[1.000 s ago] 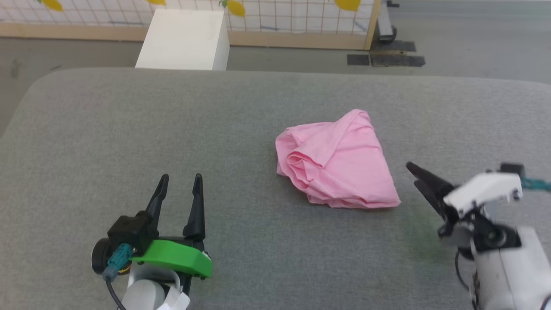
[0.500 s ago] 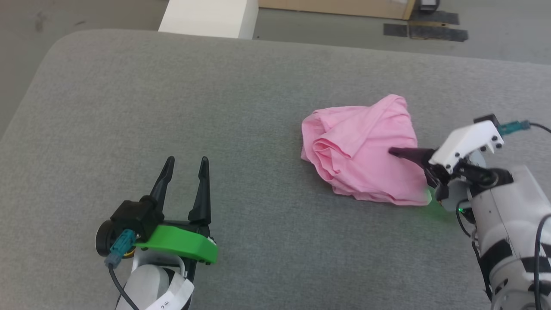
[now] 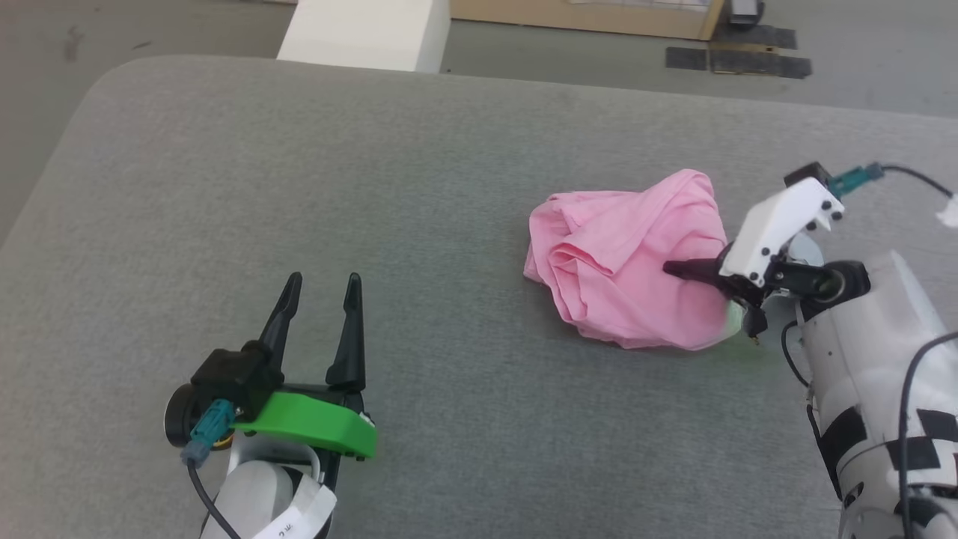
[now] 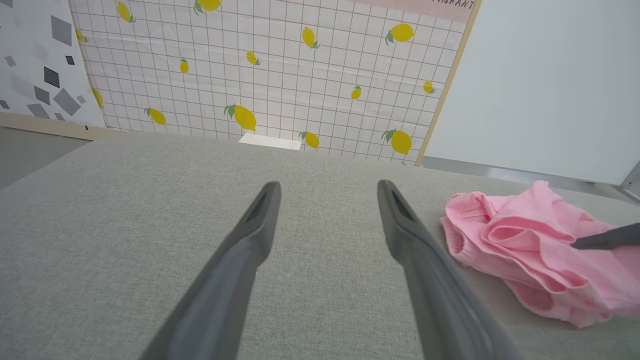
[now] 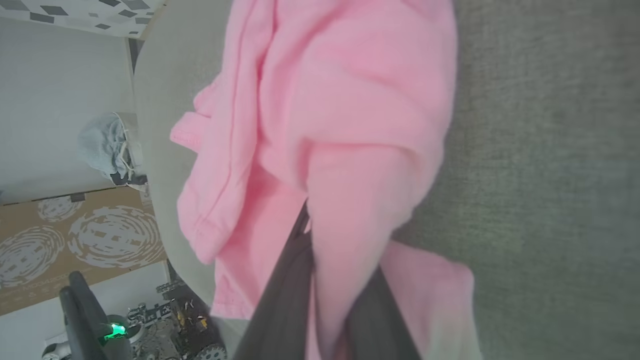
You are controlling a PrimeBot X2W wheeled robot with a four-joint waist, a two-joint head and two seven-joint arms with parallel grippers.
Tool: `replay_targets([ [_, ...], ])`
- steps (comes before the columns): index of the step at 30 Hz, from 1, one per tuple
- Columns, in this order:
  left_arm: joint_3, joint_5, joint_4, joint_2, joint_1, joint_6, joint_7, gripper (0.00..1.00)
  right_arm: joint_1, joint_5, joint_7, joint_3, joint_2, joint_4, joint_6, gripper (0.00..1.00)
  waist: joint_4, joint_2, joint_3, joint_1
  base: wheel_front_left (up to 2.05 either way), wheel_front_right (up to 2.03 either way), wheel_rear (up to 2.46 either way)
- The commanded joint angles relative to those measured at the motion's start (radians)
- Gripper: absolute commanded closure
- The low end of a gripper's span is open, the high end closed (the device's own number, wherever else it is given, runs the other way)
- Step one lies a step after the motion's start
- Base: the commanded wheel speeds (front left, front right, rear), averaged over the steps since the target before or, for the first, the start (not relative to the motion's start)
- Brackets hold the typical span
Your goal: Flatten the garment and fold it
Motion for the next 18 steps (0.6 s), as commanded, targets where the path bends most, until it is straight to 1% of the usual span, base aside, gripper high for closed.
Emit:
replay_targets([
  [1,0.006,0.006,-0.001,-0.002,0.004,-0.002,-0.005,0.00,0.022,-0.028,0.010,0.038,-0.002,-0.039,-0.001,1.00,-0.033,0.0000,-0.011,-0.0001,0.00,0.00,0.00],
  [3,0.015,0.012,-0.003,-0.002,0.011,-0.003,-0.005,0.00,0.047,-0.091,0.017,0.127,-0.009,-0.115,-0.001,1.00,-0.069,0.0000,-0.014,-0.0001,0.00,0.00,0.00],
  [5,0.022,0.017,-0.008,-0.002,0.014,-0.004,-0.005,0.00,0.078,-0.183,0.011,0.234,-0.047,-0.196,-0.001,1.00,-0.105,0.0000,-0.011,-0.0001,0.00,0.00,0.00],
  [7,0.029,0.023,-0.014,-0.002,0.013,-0.006,-0.005,0.00,0.105,-0.245,0.011,0.304,-0.083,-0.270,-0.001,1.00,-0.145,0.0000,-0.003,-0.0001,0.00,0.00,0.00],
  [9,0.033,0.029,-0.022,-0.002,0.005,-0.009,-0.005,0.00,0.124,-0.280,0.023,0.342,-0.112,-0.336,-0.001,1.00,-0.184,0.0000,0.009,-0.0001,0.00,0.00,0.00],
  [10,0.037,0.043,-0.035,-0.002,-0.011,-0.013,-0.005,0.00,0.144,-0.332,0.039,0.373,-0.156,-0.423,-0.001,1.00,-0.243,0.0000,0.031,-0.0001,0.00,0.00,0.00],
  [11,0.038,0.051,-0.039,-0.002,-0.017,-0.016,-0.005,0.00,0.151,-0.353,0.042,0.380,-0.174,-0.452,-0.001,1.00,-0.265,0.0000,0.043,-0.0001,0.00,0.00,0.00],
  [12,0.035,0.070,-0.052,-0.001,-0.043,-0.023,-0.005,0.00,0.167,-0.417,0.036,0.377,-0.219,-0.510,-0.001,1.00,-0.312,0.0000,0.076,-0.0001,0.00,0.00,0.00],
  [13,0.033,0.076,-0.056,0.000,-0.053,-0.025,-0.005,0.00,0.172,-0.441,0.026,0.362,-0.233,-0.524,-0.001,1.00,-0.326,0.0000,0.089,-0.0001,0.00,0.00,0.00],
  [15,0.028,0.086,-0.064,0.005,-0.070,-0.029,-0.005,0.00,0.179,-0.494,-0.001,0.338,-0.255,-0.541,-0.001,1.00,-0.349,0.0000,0.115,-0.0001,0.00,0.00,0.00],
  [18,0.017,0.098,-0.070,0.016,-0.094,-0.033,-0.005,0.00,0.183,-0.555,-0.045,0.276,-0.260,-0.541,-0.001,1.00,-0.369,0.0000,0.148,-0.0001,0.00,0.00,0.00],
])
